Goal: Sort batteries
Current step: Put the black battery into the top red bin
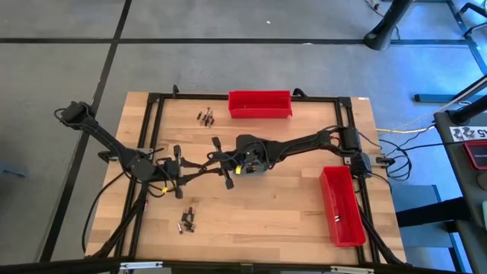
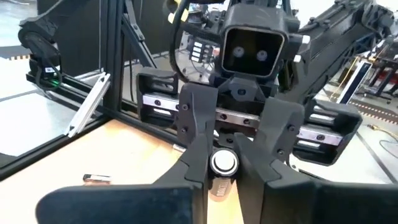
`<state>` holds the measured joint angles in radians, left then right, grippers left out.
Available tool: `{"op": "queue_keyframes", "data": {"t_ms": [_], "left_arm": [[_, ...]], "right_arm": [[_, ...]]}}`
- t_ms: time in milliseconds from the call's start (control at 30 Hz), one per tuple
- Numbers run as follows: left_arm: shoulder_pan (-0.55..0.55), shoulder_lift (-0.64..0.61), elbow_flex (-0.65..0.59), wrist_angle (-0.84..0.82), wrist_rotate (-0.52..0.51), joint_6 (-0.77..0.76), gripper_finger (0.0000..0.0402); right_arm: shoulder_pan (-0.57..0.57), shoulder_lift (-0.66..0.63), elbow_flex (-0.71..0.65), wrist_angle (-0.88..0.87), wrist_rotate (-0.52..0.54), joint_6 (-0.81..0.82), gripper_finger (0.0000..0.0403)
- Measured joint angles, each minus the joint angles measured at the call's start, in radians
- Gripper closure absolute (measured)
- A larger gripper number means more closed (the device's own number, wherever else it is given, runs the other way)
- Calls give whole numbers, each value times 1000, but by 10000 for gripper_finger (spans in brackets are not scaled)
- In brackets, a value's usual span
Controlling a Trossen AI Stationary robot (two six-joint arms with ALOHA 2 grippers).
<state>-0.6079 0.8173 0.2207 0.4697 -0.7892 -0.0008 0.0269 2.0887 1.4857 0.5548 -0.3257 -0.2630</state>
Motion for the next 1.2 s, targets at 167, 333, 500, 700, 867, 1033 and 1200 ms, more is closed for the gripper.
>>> {"op": "queue_keyframes", "data": {"t_ms": [167, 333, 500, 700, 867, 1033, 1200], "left_arm": [[1, 0, 0, -68, -2, -52, 251], [1, 0, 0, -120, -2, -115, 239], [1, 1, 0, -163, -1, -158, 238], [1, 0, 0, -184, 0, -176, 238], [1, 0, 0, -189, 0, -176, 238], [7, 0, 0, -194, 0, -174, 238], [19, 0, 0, -198, 0, -178, 238]], "right_arm": [[-2, -95, 0, -135, 124, -21, 357], [-23, -206, -1, -271, 200, -52, 357], [-85, -313, 1, -393, 364, -111, 357], [-330, -331, 0, -607, 424, -40, 357], [-559, -292, 0, -855, 341, 114, 357], [-710, -228, 0, -1026, 139, 272, 357], [-729, -163, -1, -1082, 152, 327, 357]]}}
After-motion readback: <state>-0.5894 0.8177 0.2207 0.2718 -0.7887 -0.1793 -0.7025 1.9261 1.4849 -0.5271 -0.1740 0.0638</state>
